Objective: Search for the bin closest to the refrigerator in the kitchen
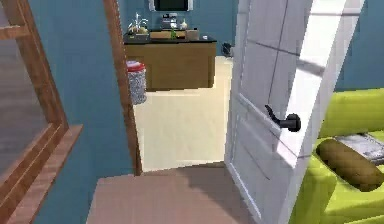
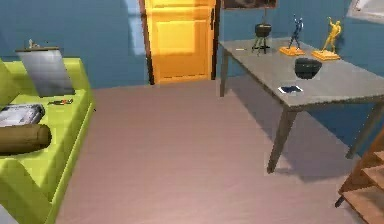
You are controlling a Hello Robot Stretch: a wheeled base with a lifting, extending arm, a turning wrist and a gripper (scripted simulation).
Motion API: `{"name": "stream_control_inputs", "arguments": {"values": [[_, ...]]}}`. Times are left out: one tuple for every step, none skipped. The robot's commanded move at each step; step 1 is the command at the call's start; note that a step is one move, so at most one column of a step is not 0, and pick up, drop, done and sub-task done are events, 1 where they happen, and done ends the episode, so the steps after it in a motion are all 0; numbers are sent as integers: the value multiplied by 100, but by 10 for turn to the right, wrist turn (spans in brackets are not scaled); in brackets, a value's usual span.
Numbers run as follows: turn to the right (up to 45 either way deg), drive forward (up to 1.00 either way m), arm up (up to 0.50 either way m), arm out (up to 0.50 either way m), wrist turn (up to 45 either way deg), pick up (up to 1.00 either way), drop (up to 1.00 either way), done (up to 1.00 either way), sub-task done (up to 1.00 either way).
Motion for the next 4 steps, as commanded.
{"name": "stream_control_inputs", "arguments": {"values": [[0,100,0,0,0,0,0,0,0],[-30,0,0,0,0,0,0,0,0],[0,65,0,0,0,0,0,0,0],[-60,0,0,0,0,0,0,0,0]]}}
